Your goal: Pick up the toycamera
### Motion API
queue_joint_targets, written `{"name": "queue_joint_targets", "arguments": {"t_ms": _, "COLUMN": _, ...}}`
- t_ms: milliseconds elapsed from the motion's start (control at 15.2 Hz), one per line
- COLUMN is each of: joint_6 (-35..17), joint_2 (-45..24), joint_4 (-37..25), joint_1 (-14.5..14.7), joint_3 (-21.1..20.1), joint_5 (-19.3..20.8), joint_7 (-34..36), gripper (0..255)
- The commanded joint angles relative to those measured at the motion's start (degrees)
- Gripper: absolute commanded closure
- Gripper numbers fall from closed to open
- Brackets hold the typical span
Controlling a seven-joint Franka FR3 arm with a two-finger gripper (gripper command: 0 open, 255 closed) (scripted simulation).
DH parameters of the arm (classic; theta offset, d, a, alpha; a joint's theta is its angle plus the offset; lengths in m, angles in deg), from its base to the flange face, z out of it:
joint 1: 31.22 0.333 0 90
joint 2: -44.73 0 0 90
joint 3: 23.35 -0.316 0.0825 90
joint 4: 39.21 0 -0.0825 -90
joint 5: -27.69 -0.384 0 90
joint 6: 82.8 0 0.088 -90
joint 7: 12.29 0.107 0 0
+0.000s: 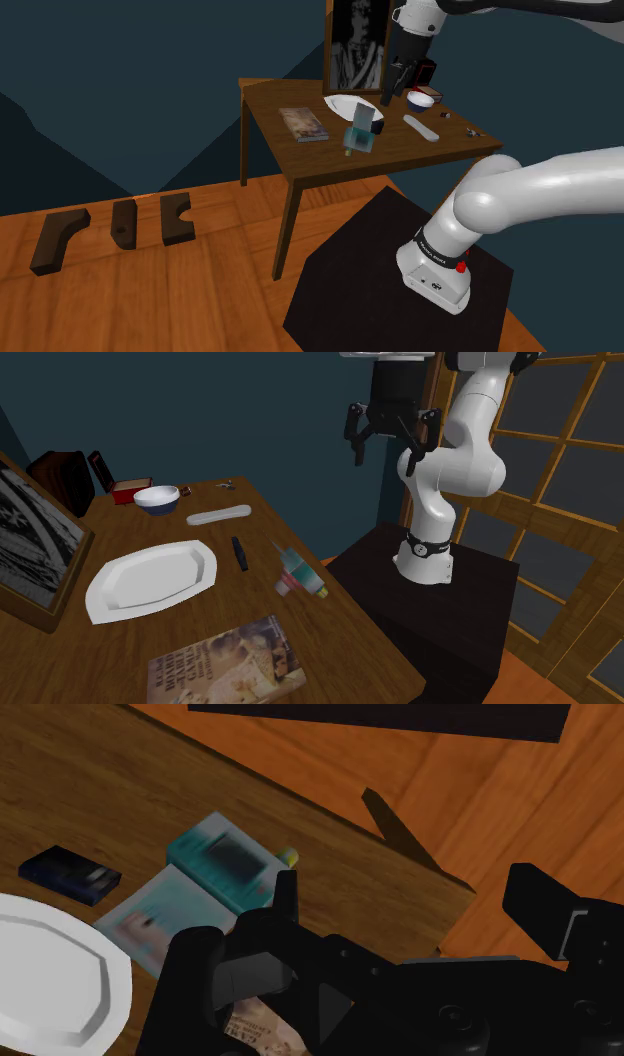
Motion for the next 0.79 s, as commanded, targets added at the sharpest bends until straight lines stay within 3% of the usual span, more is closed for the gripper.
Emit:
{"name": "queue_joint_targets", "arguments": {"t_ms": 0, "joint_6": 0.0, "joint_2": 0.0, "joint_4": 0.0, "joint_1": 0.0, "joint_3": 0.0, "joint_5": 0.0, "joint_7": 0.0, "gripper": 0}}
{"name": "queue_joint_targets", "arguments": {"t_ms": 726, "joint_6": -7.8, "joint_2": -28.2, "joint_4": -9.4, "joint_1": -2.3, "joint_3": 6.7, "joint_5": -0.2, "joint_7": -3.5, "gripper": 0}}
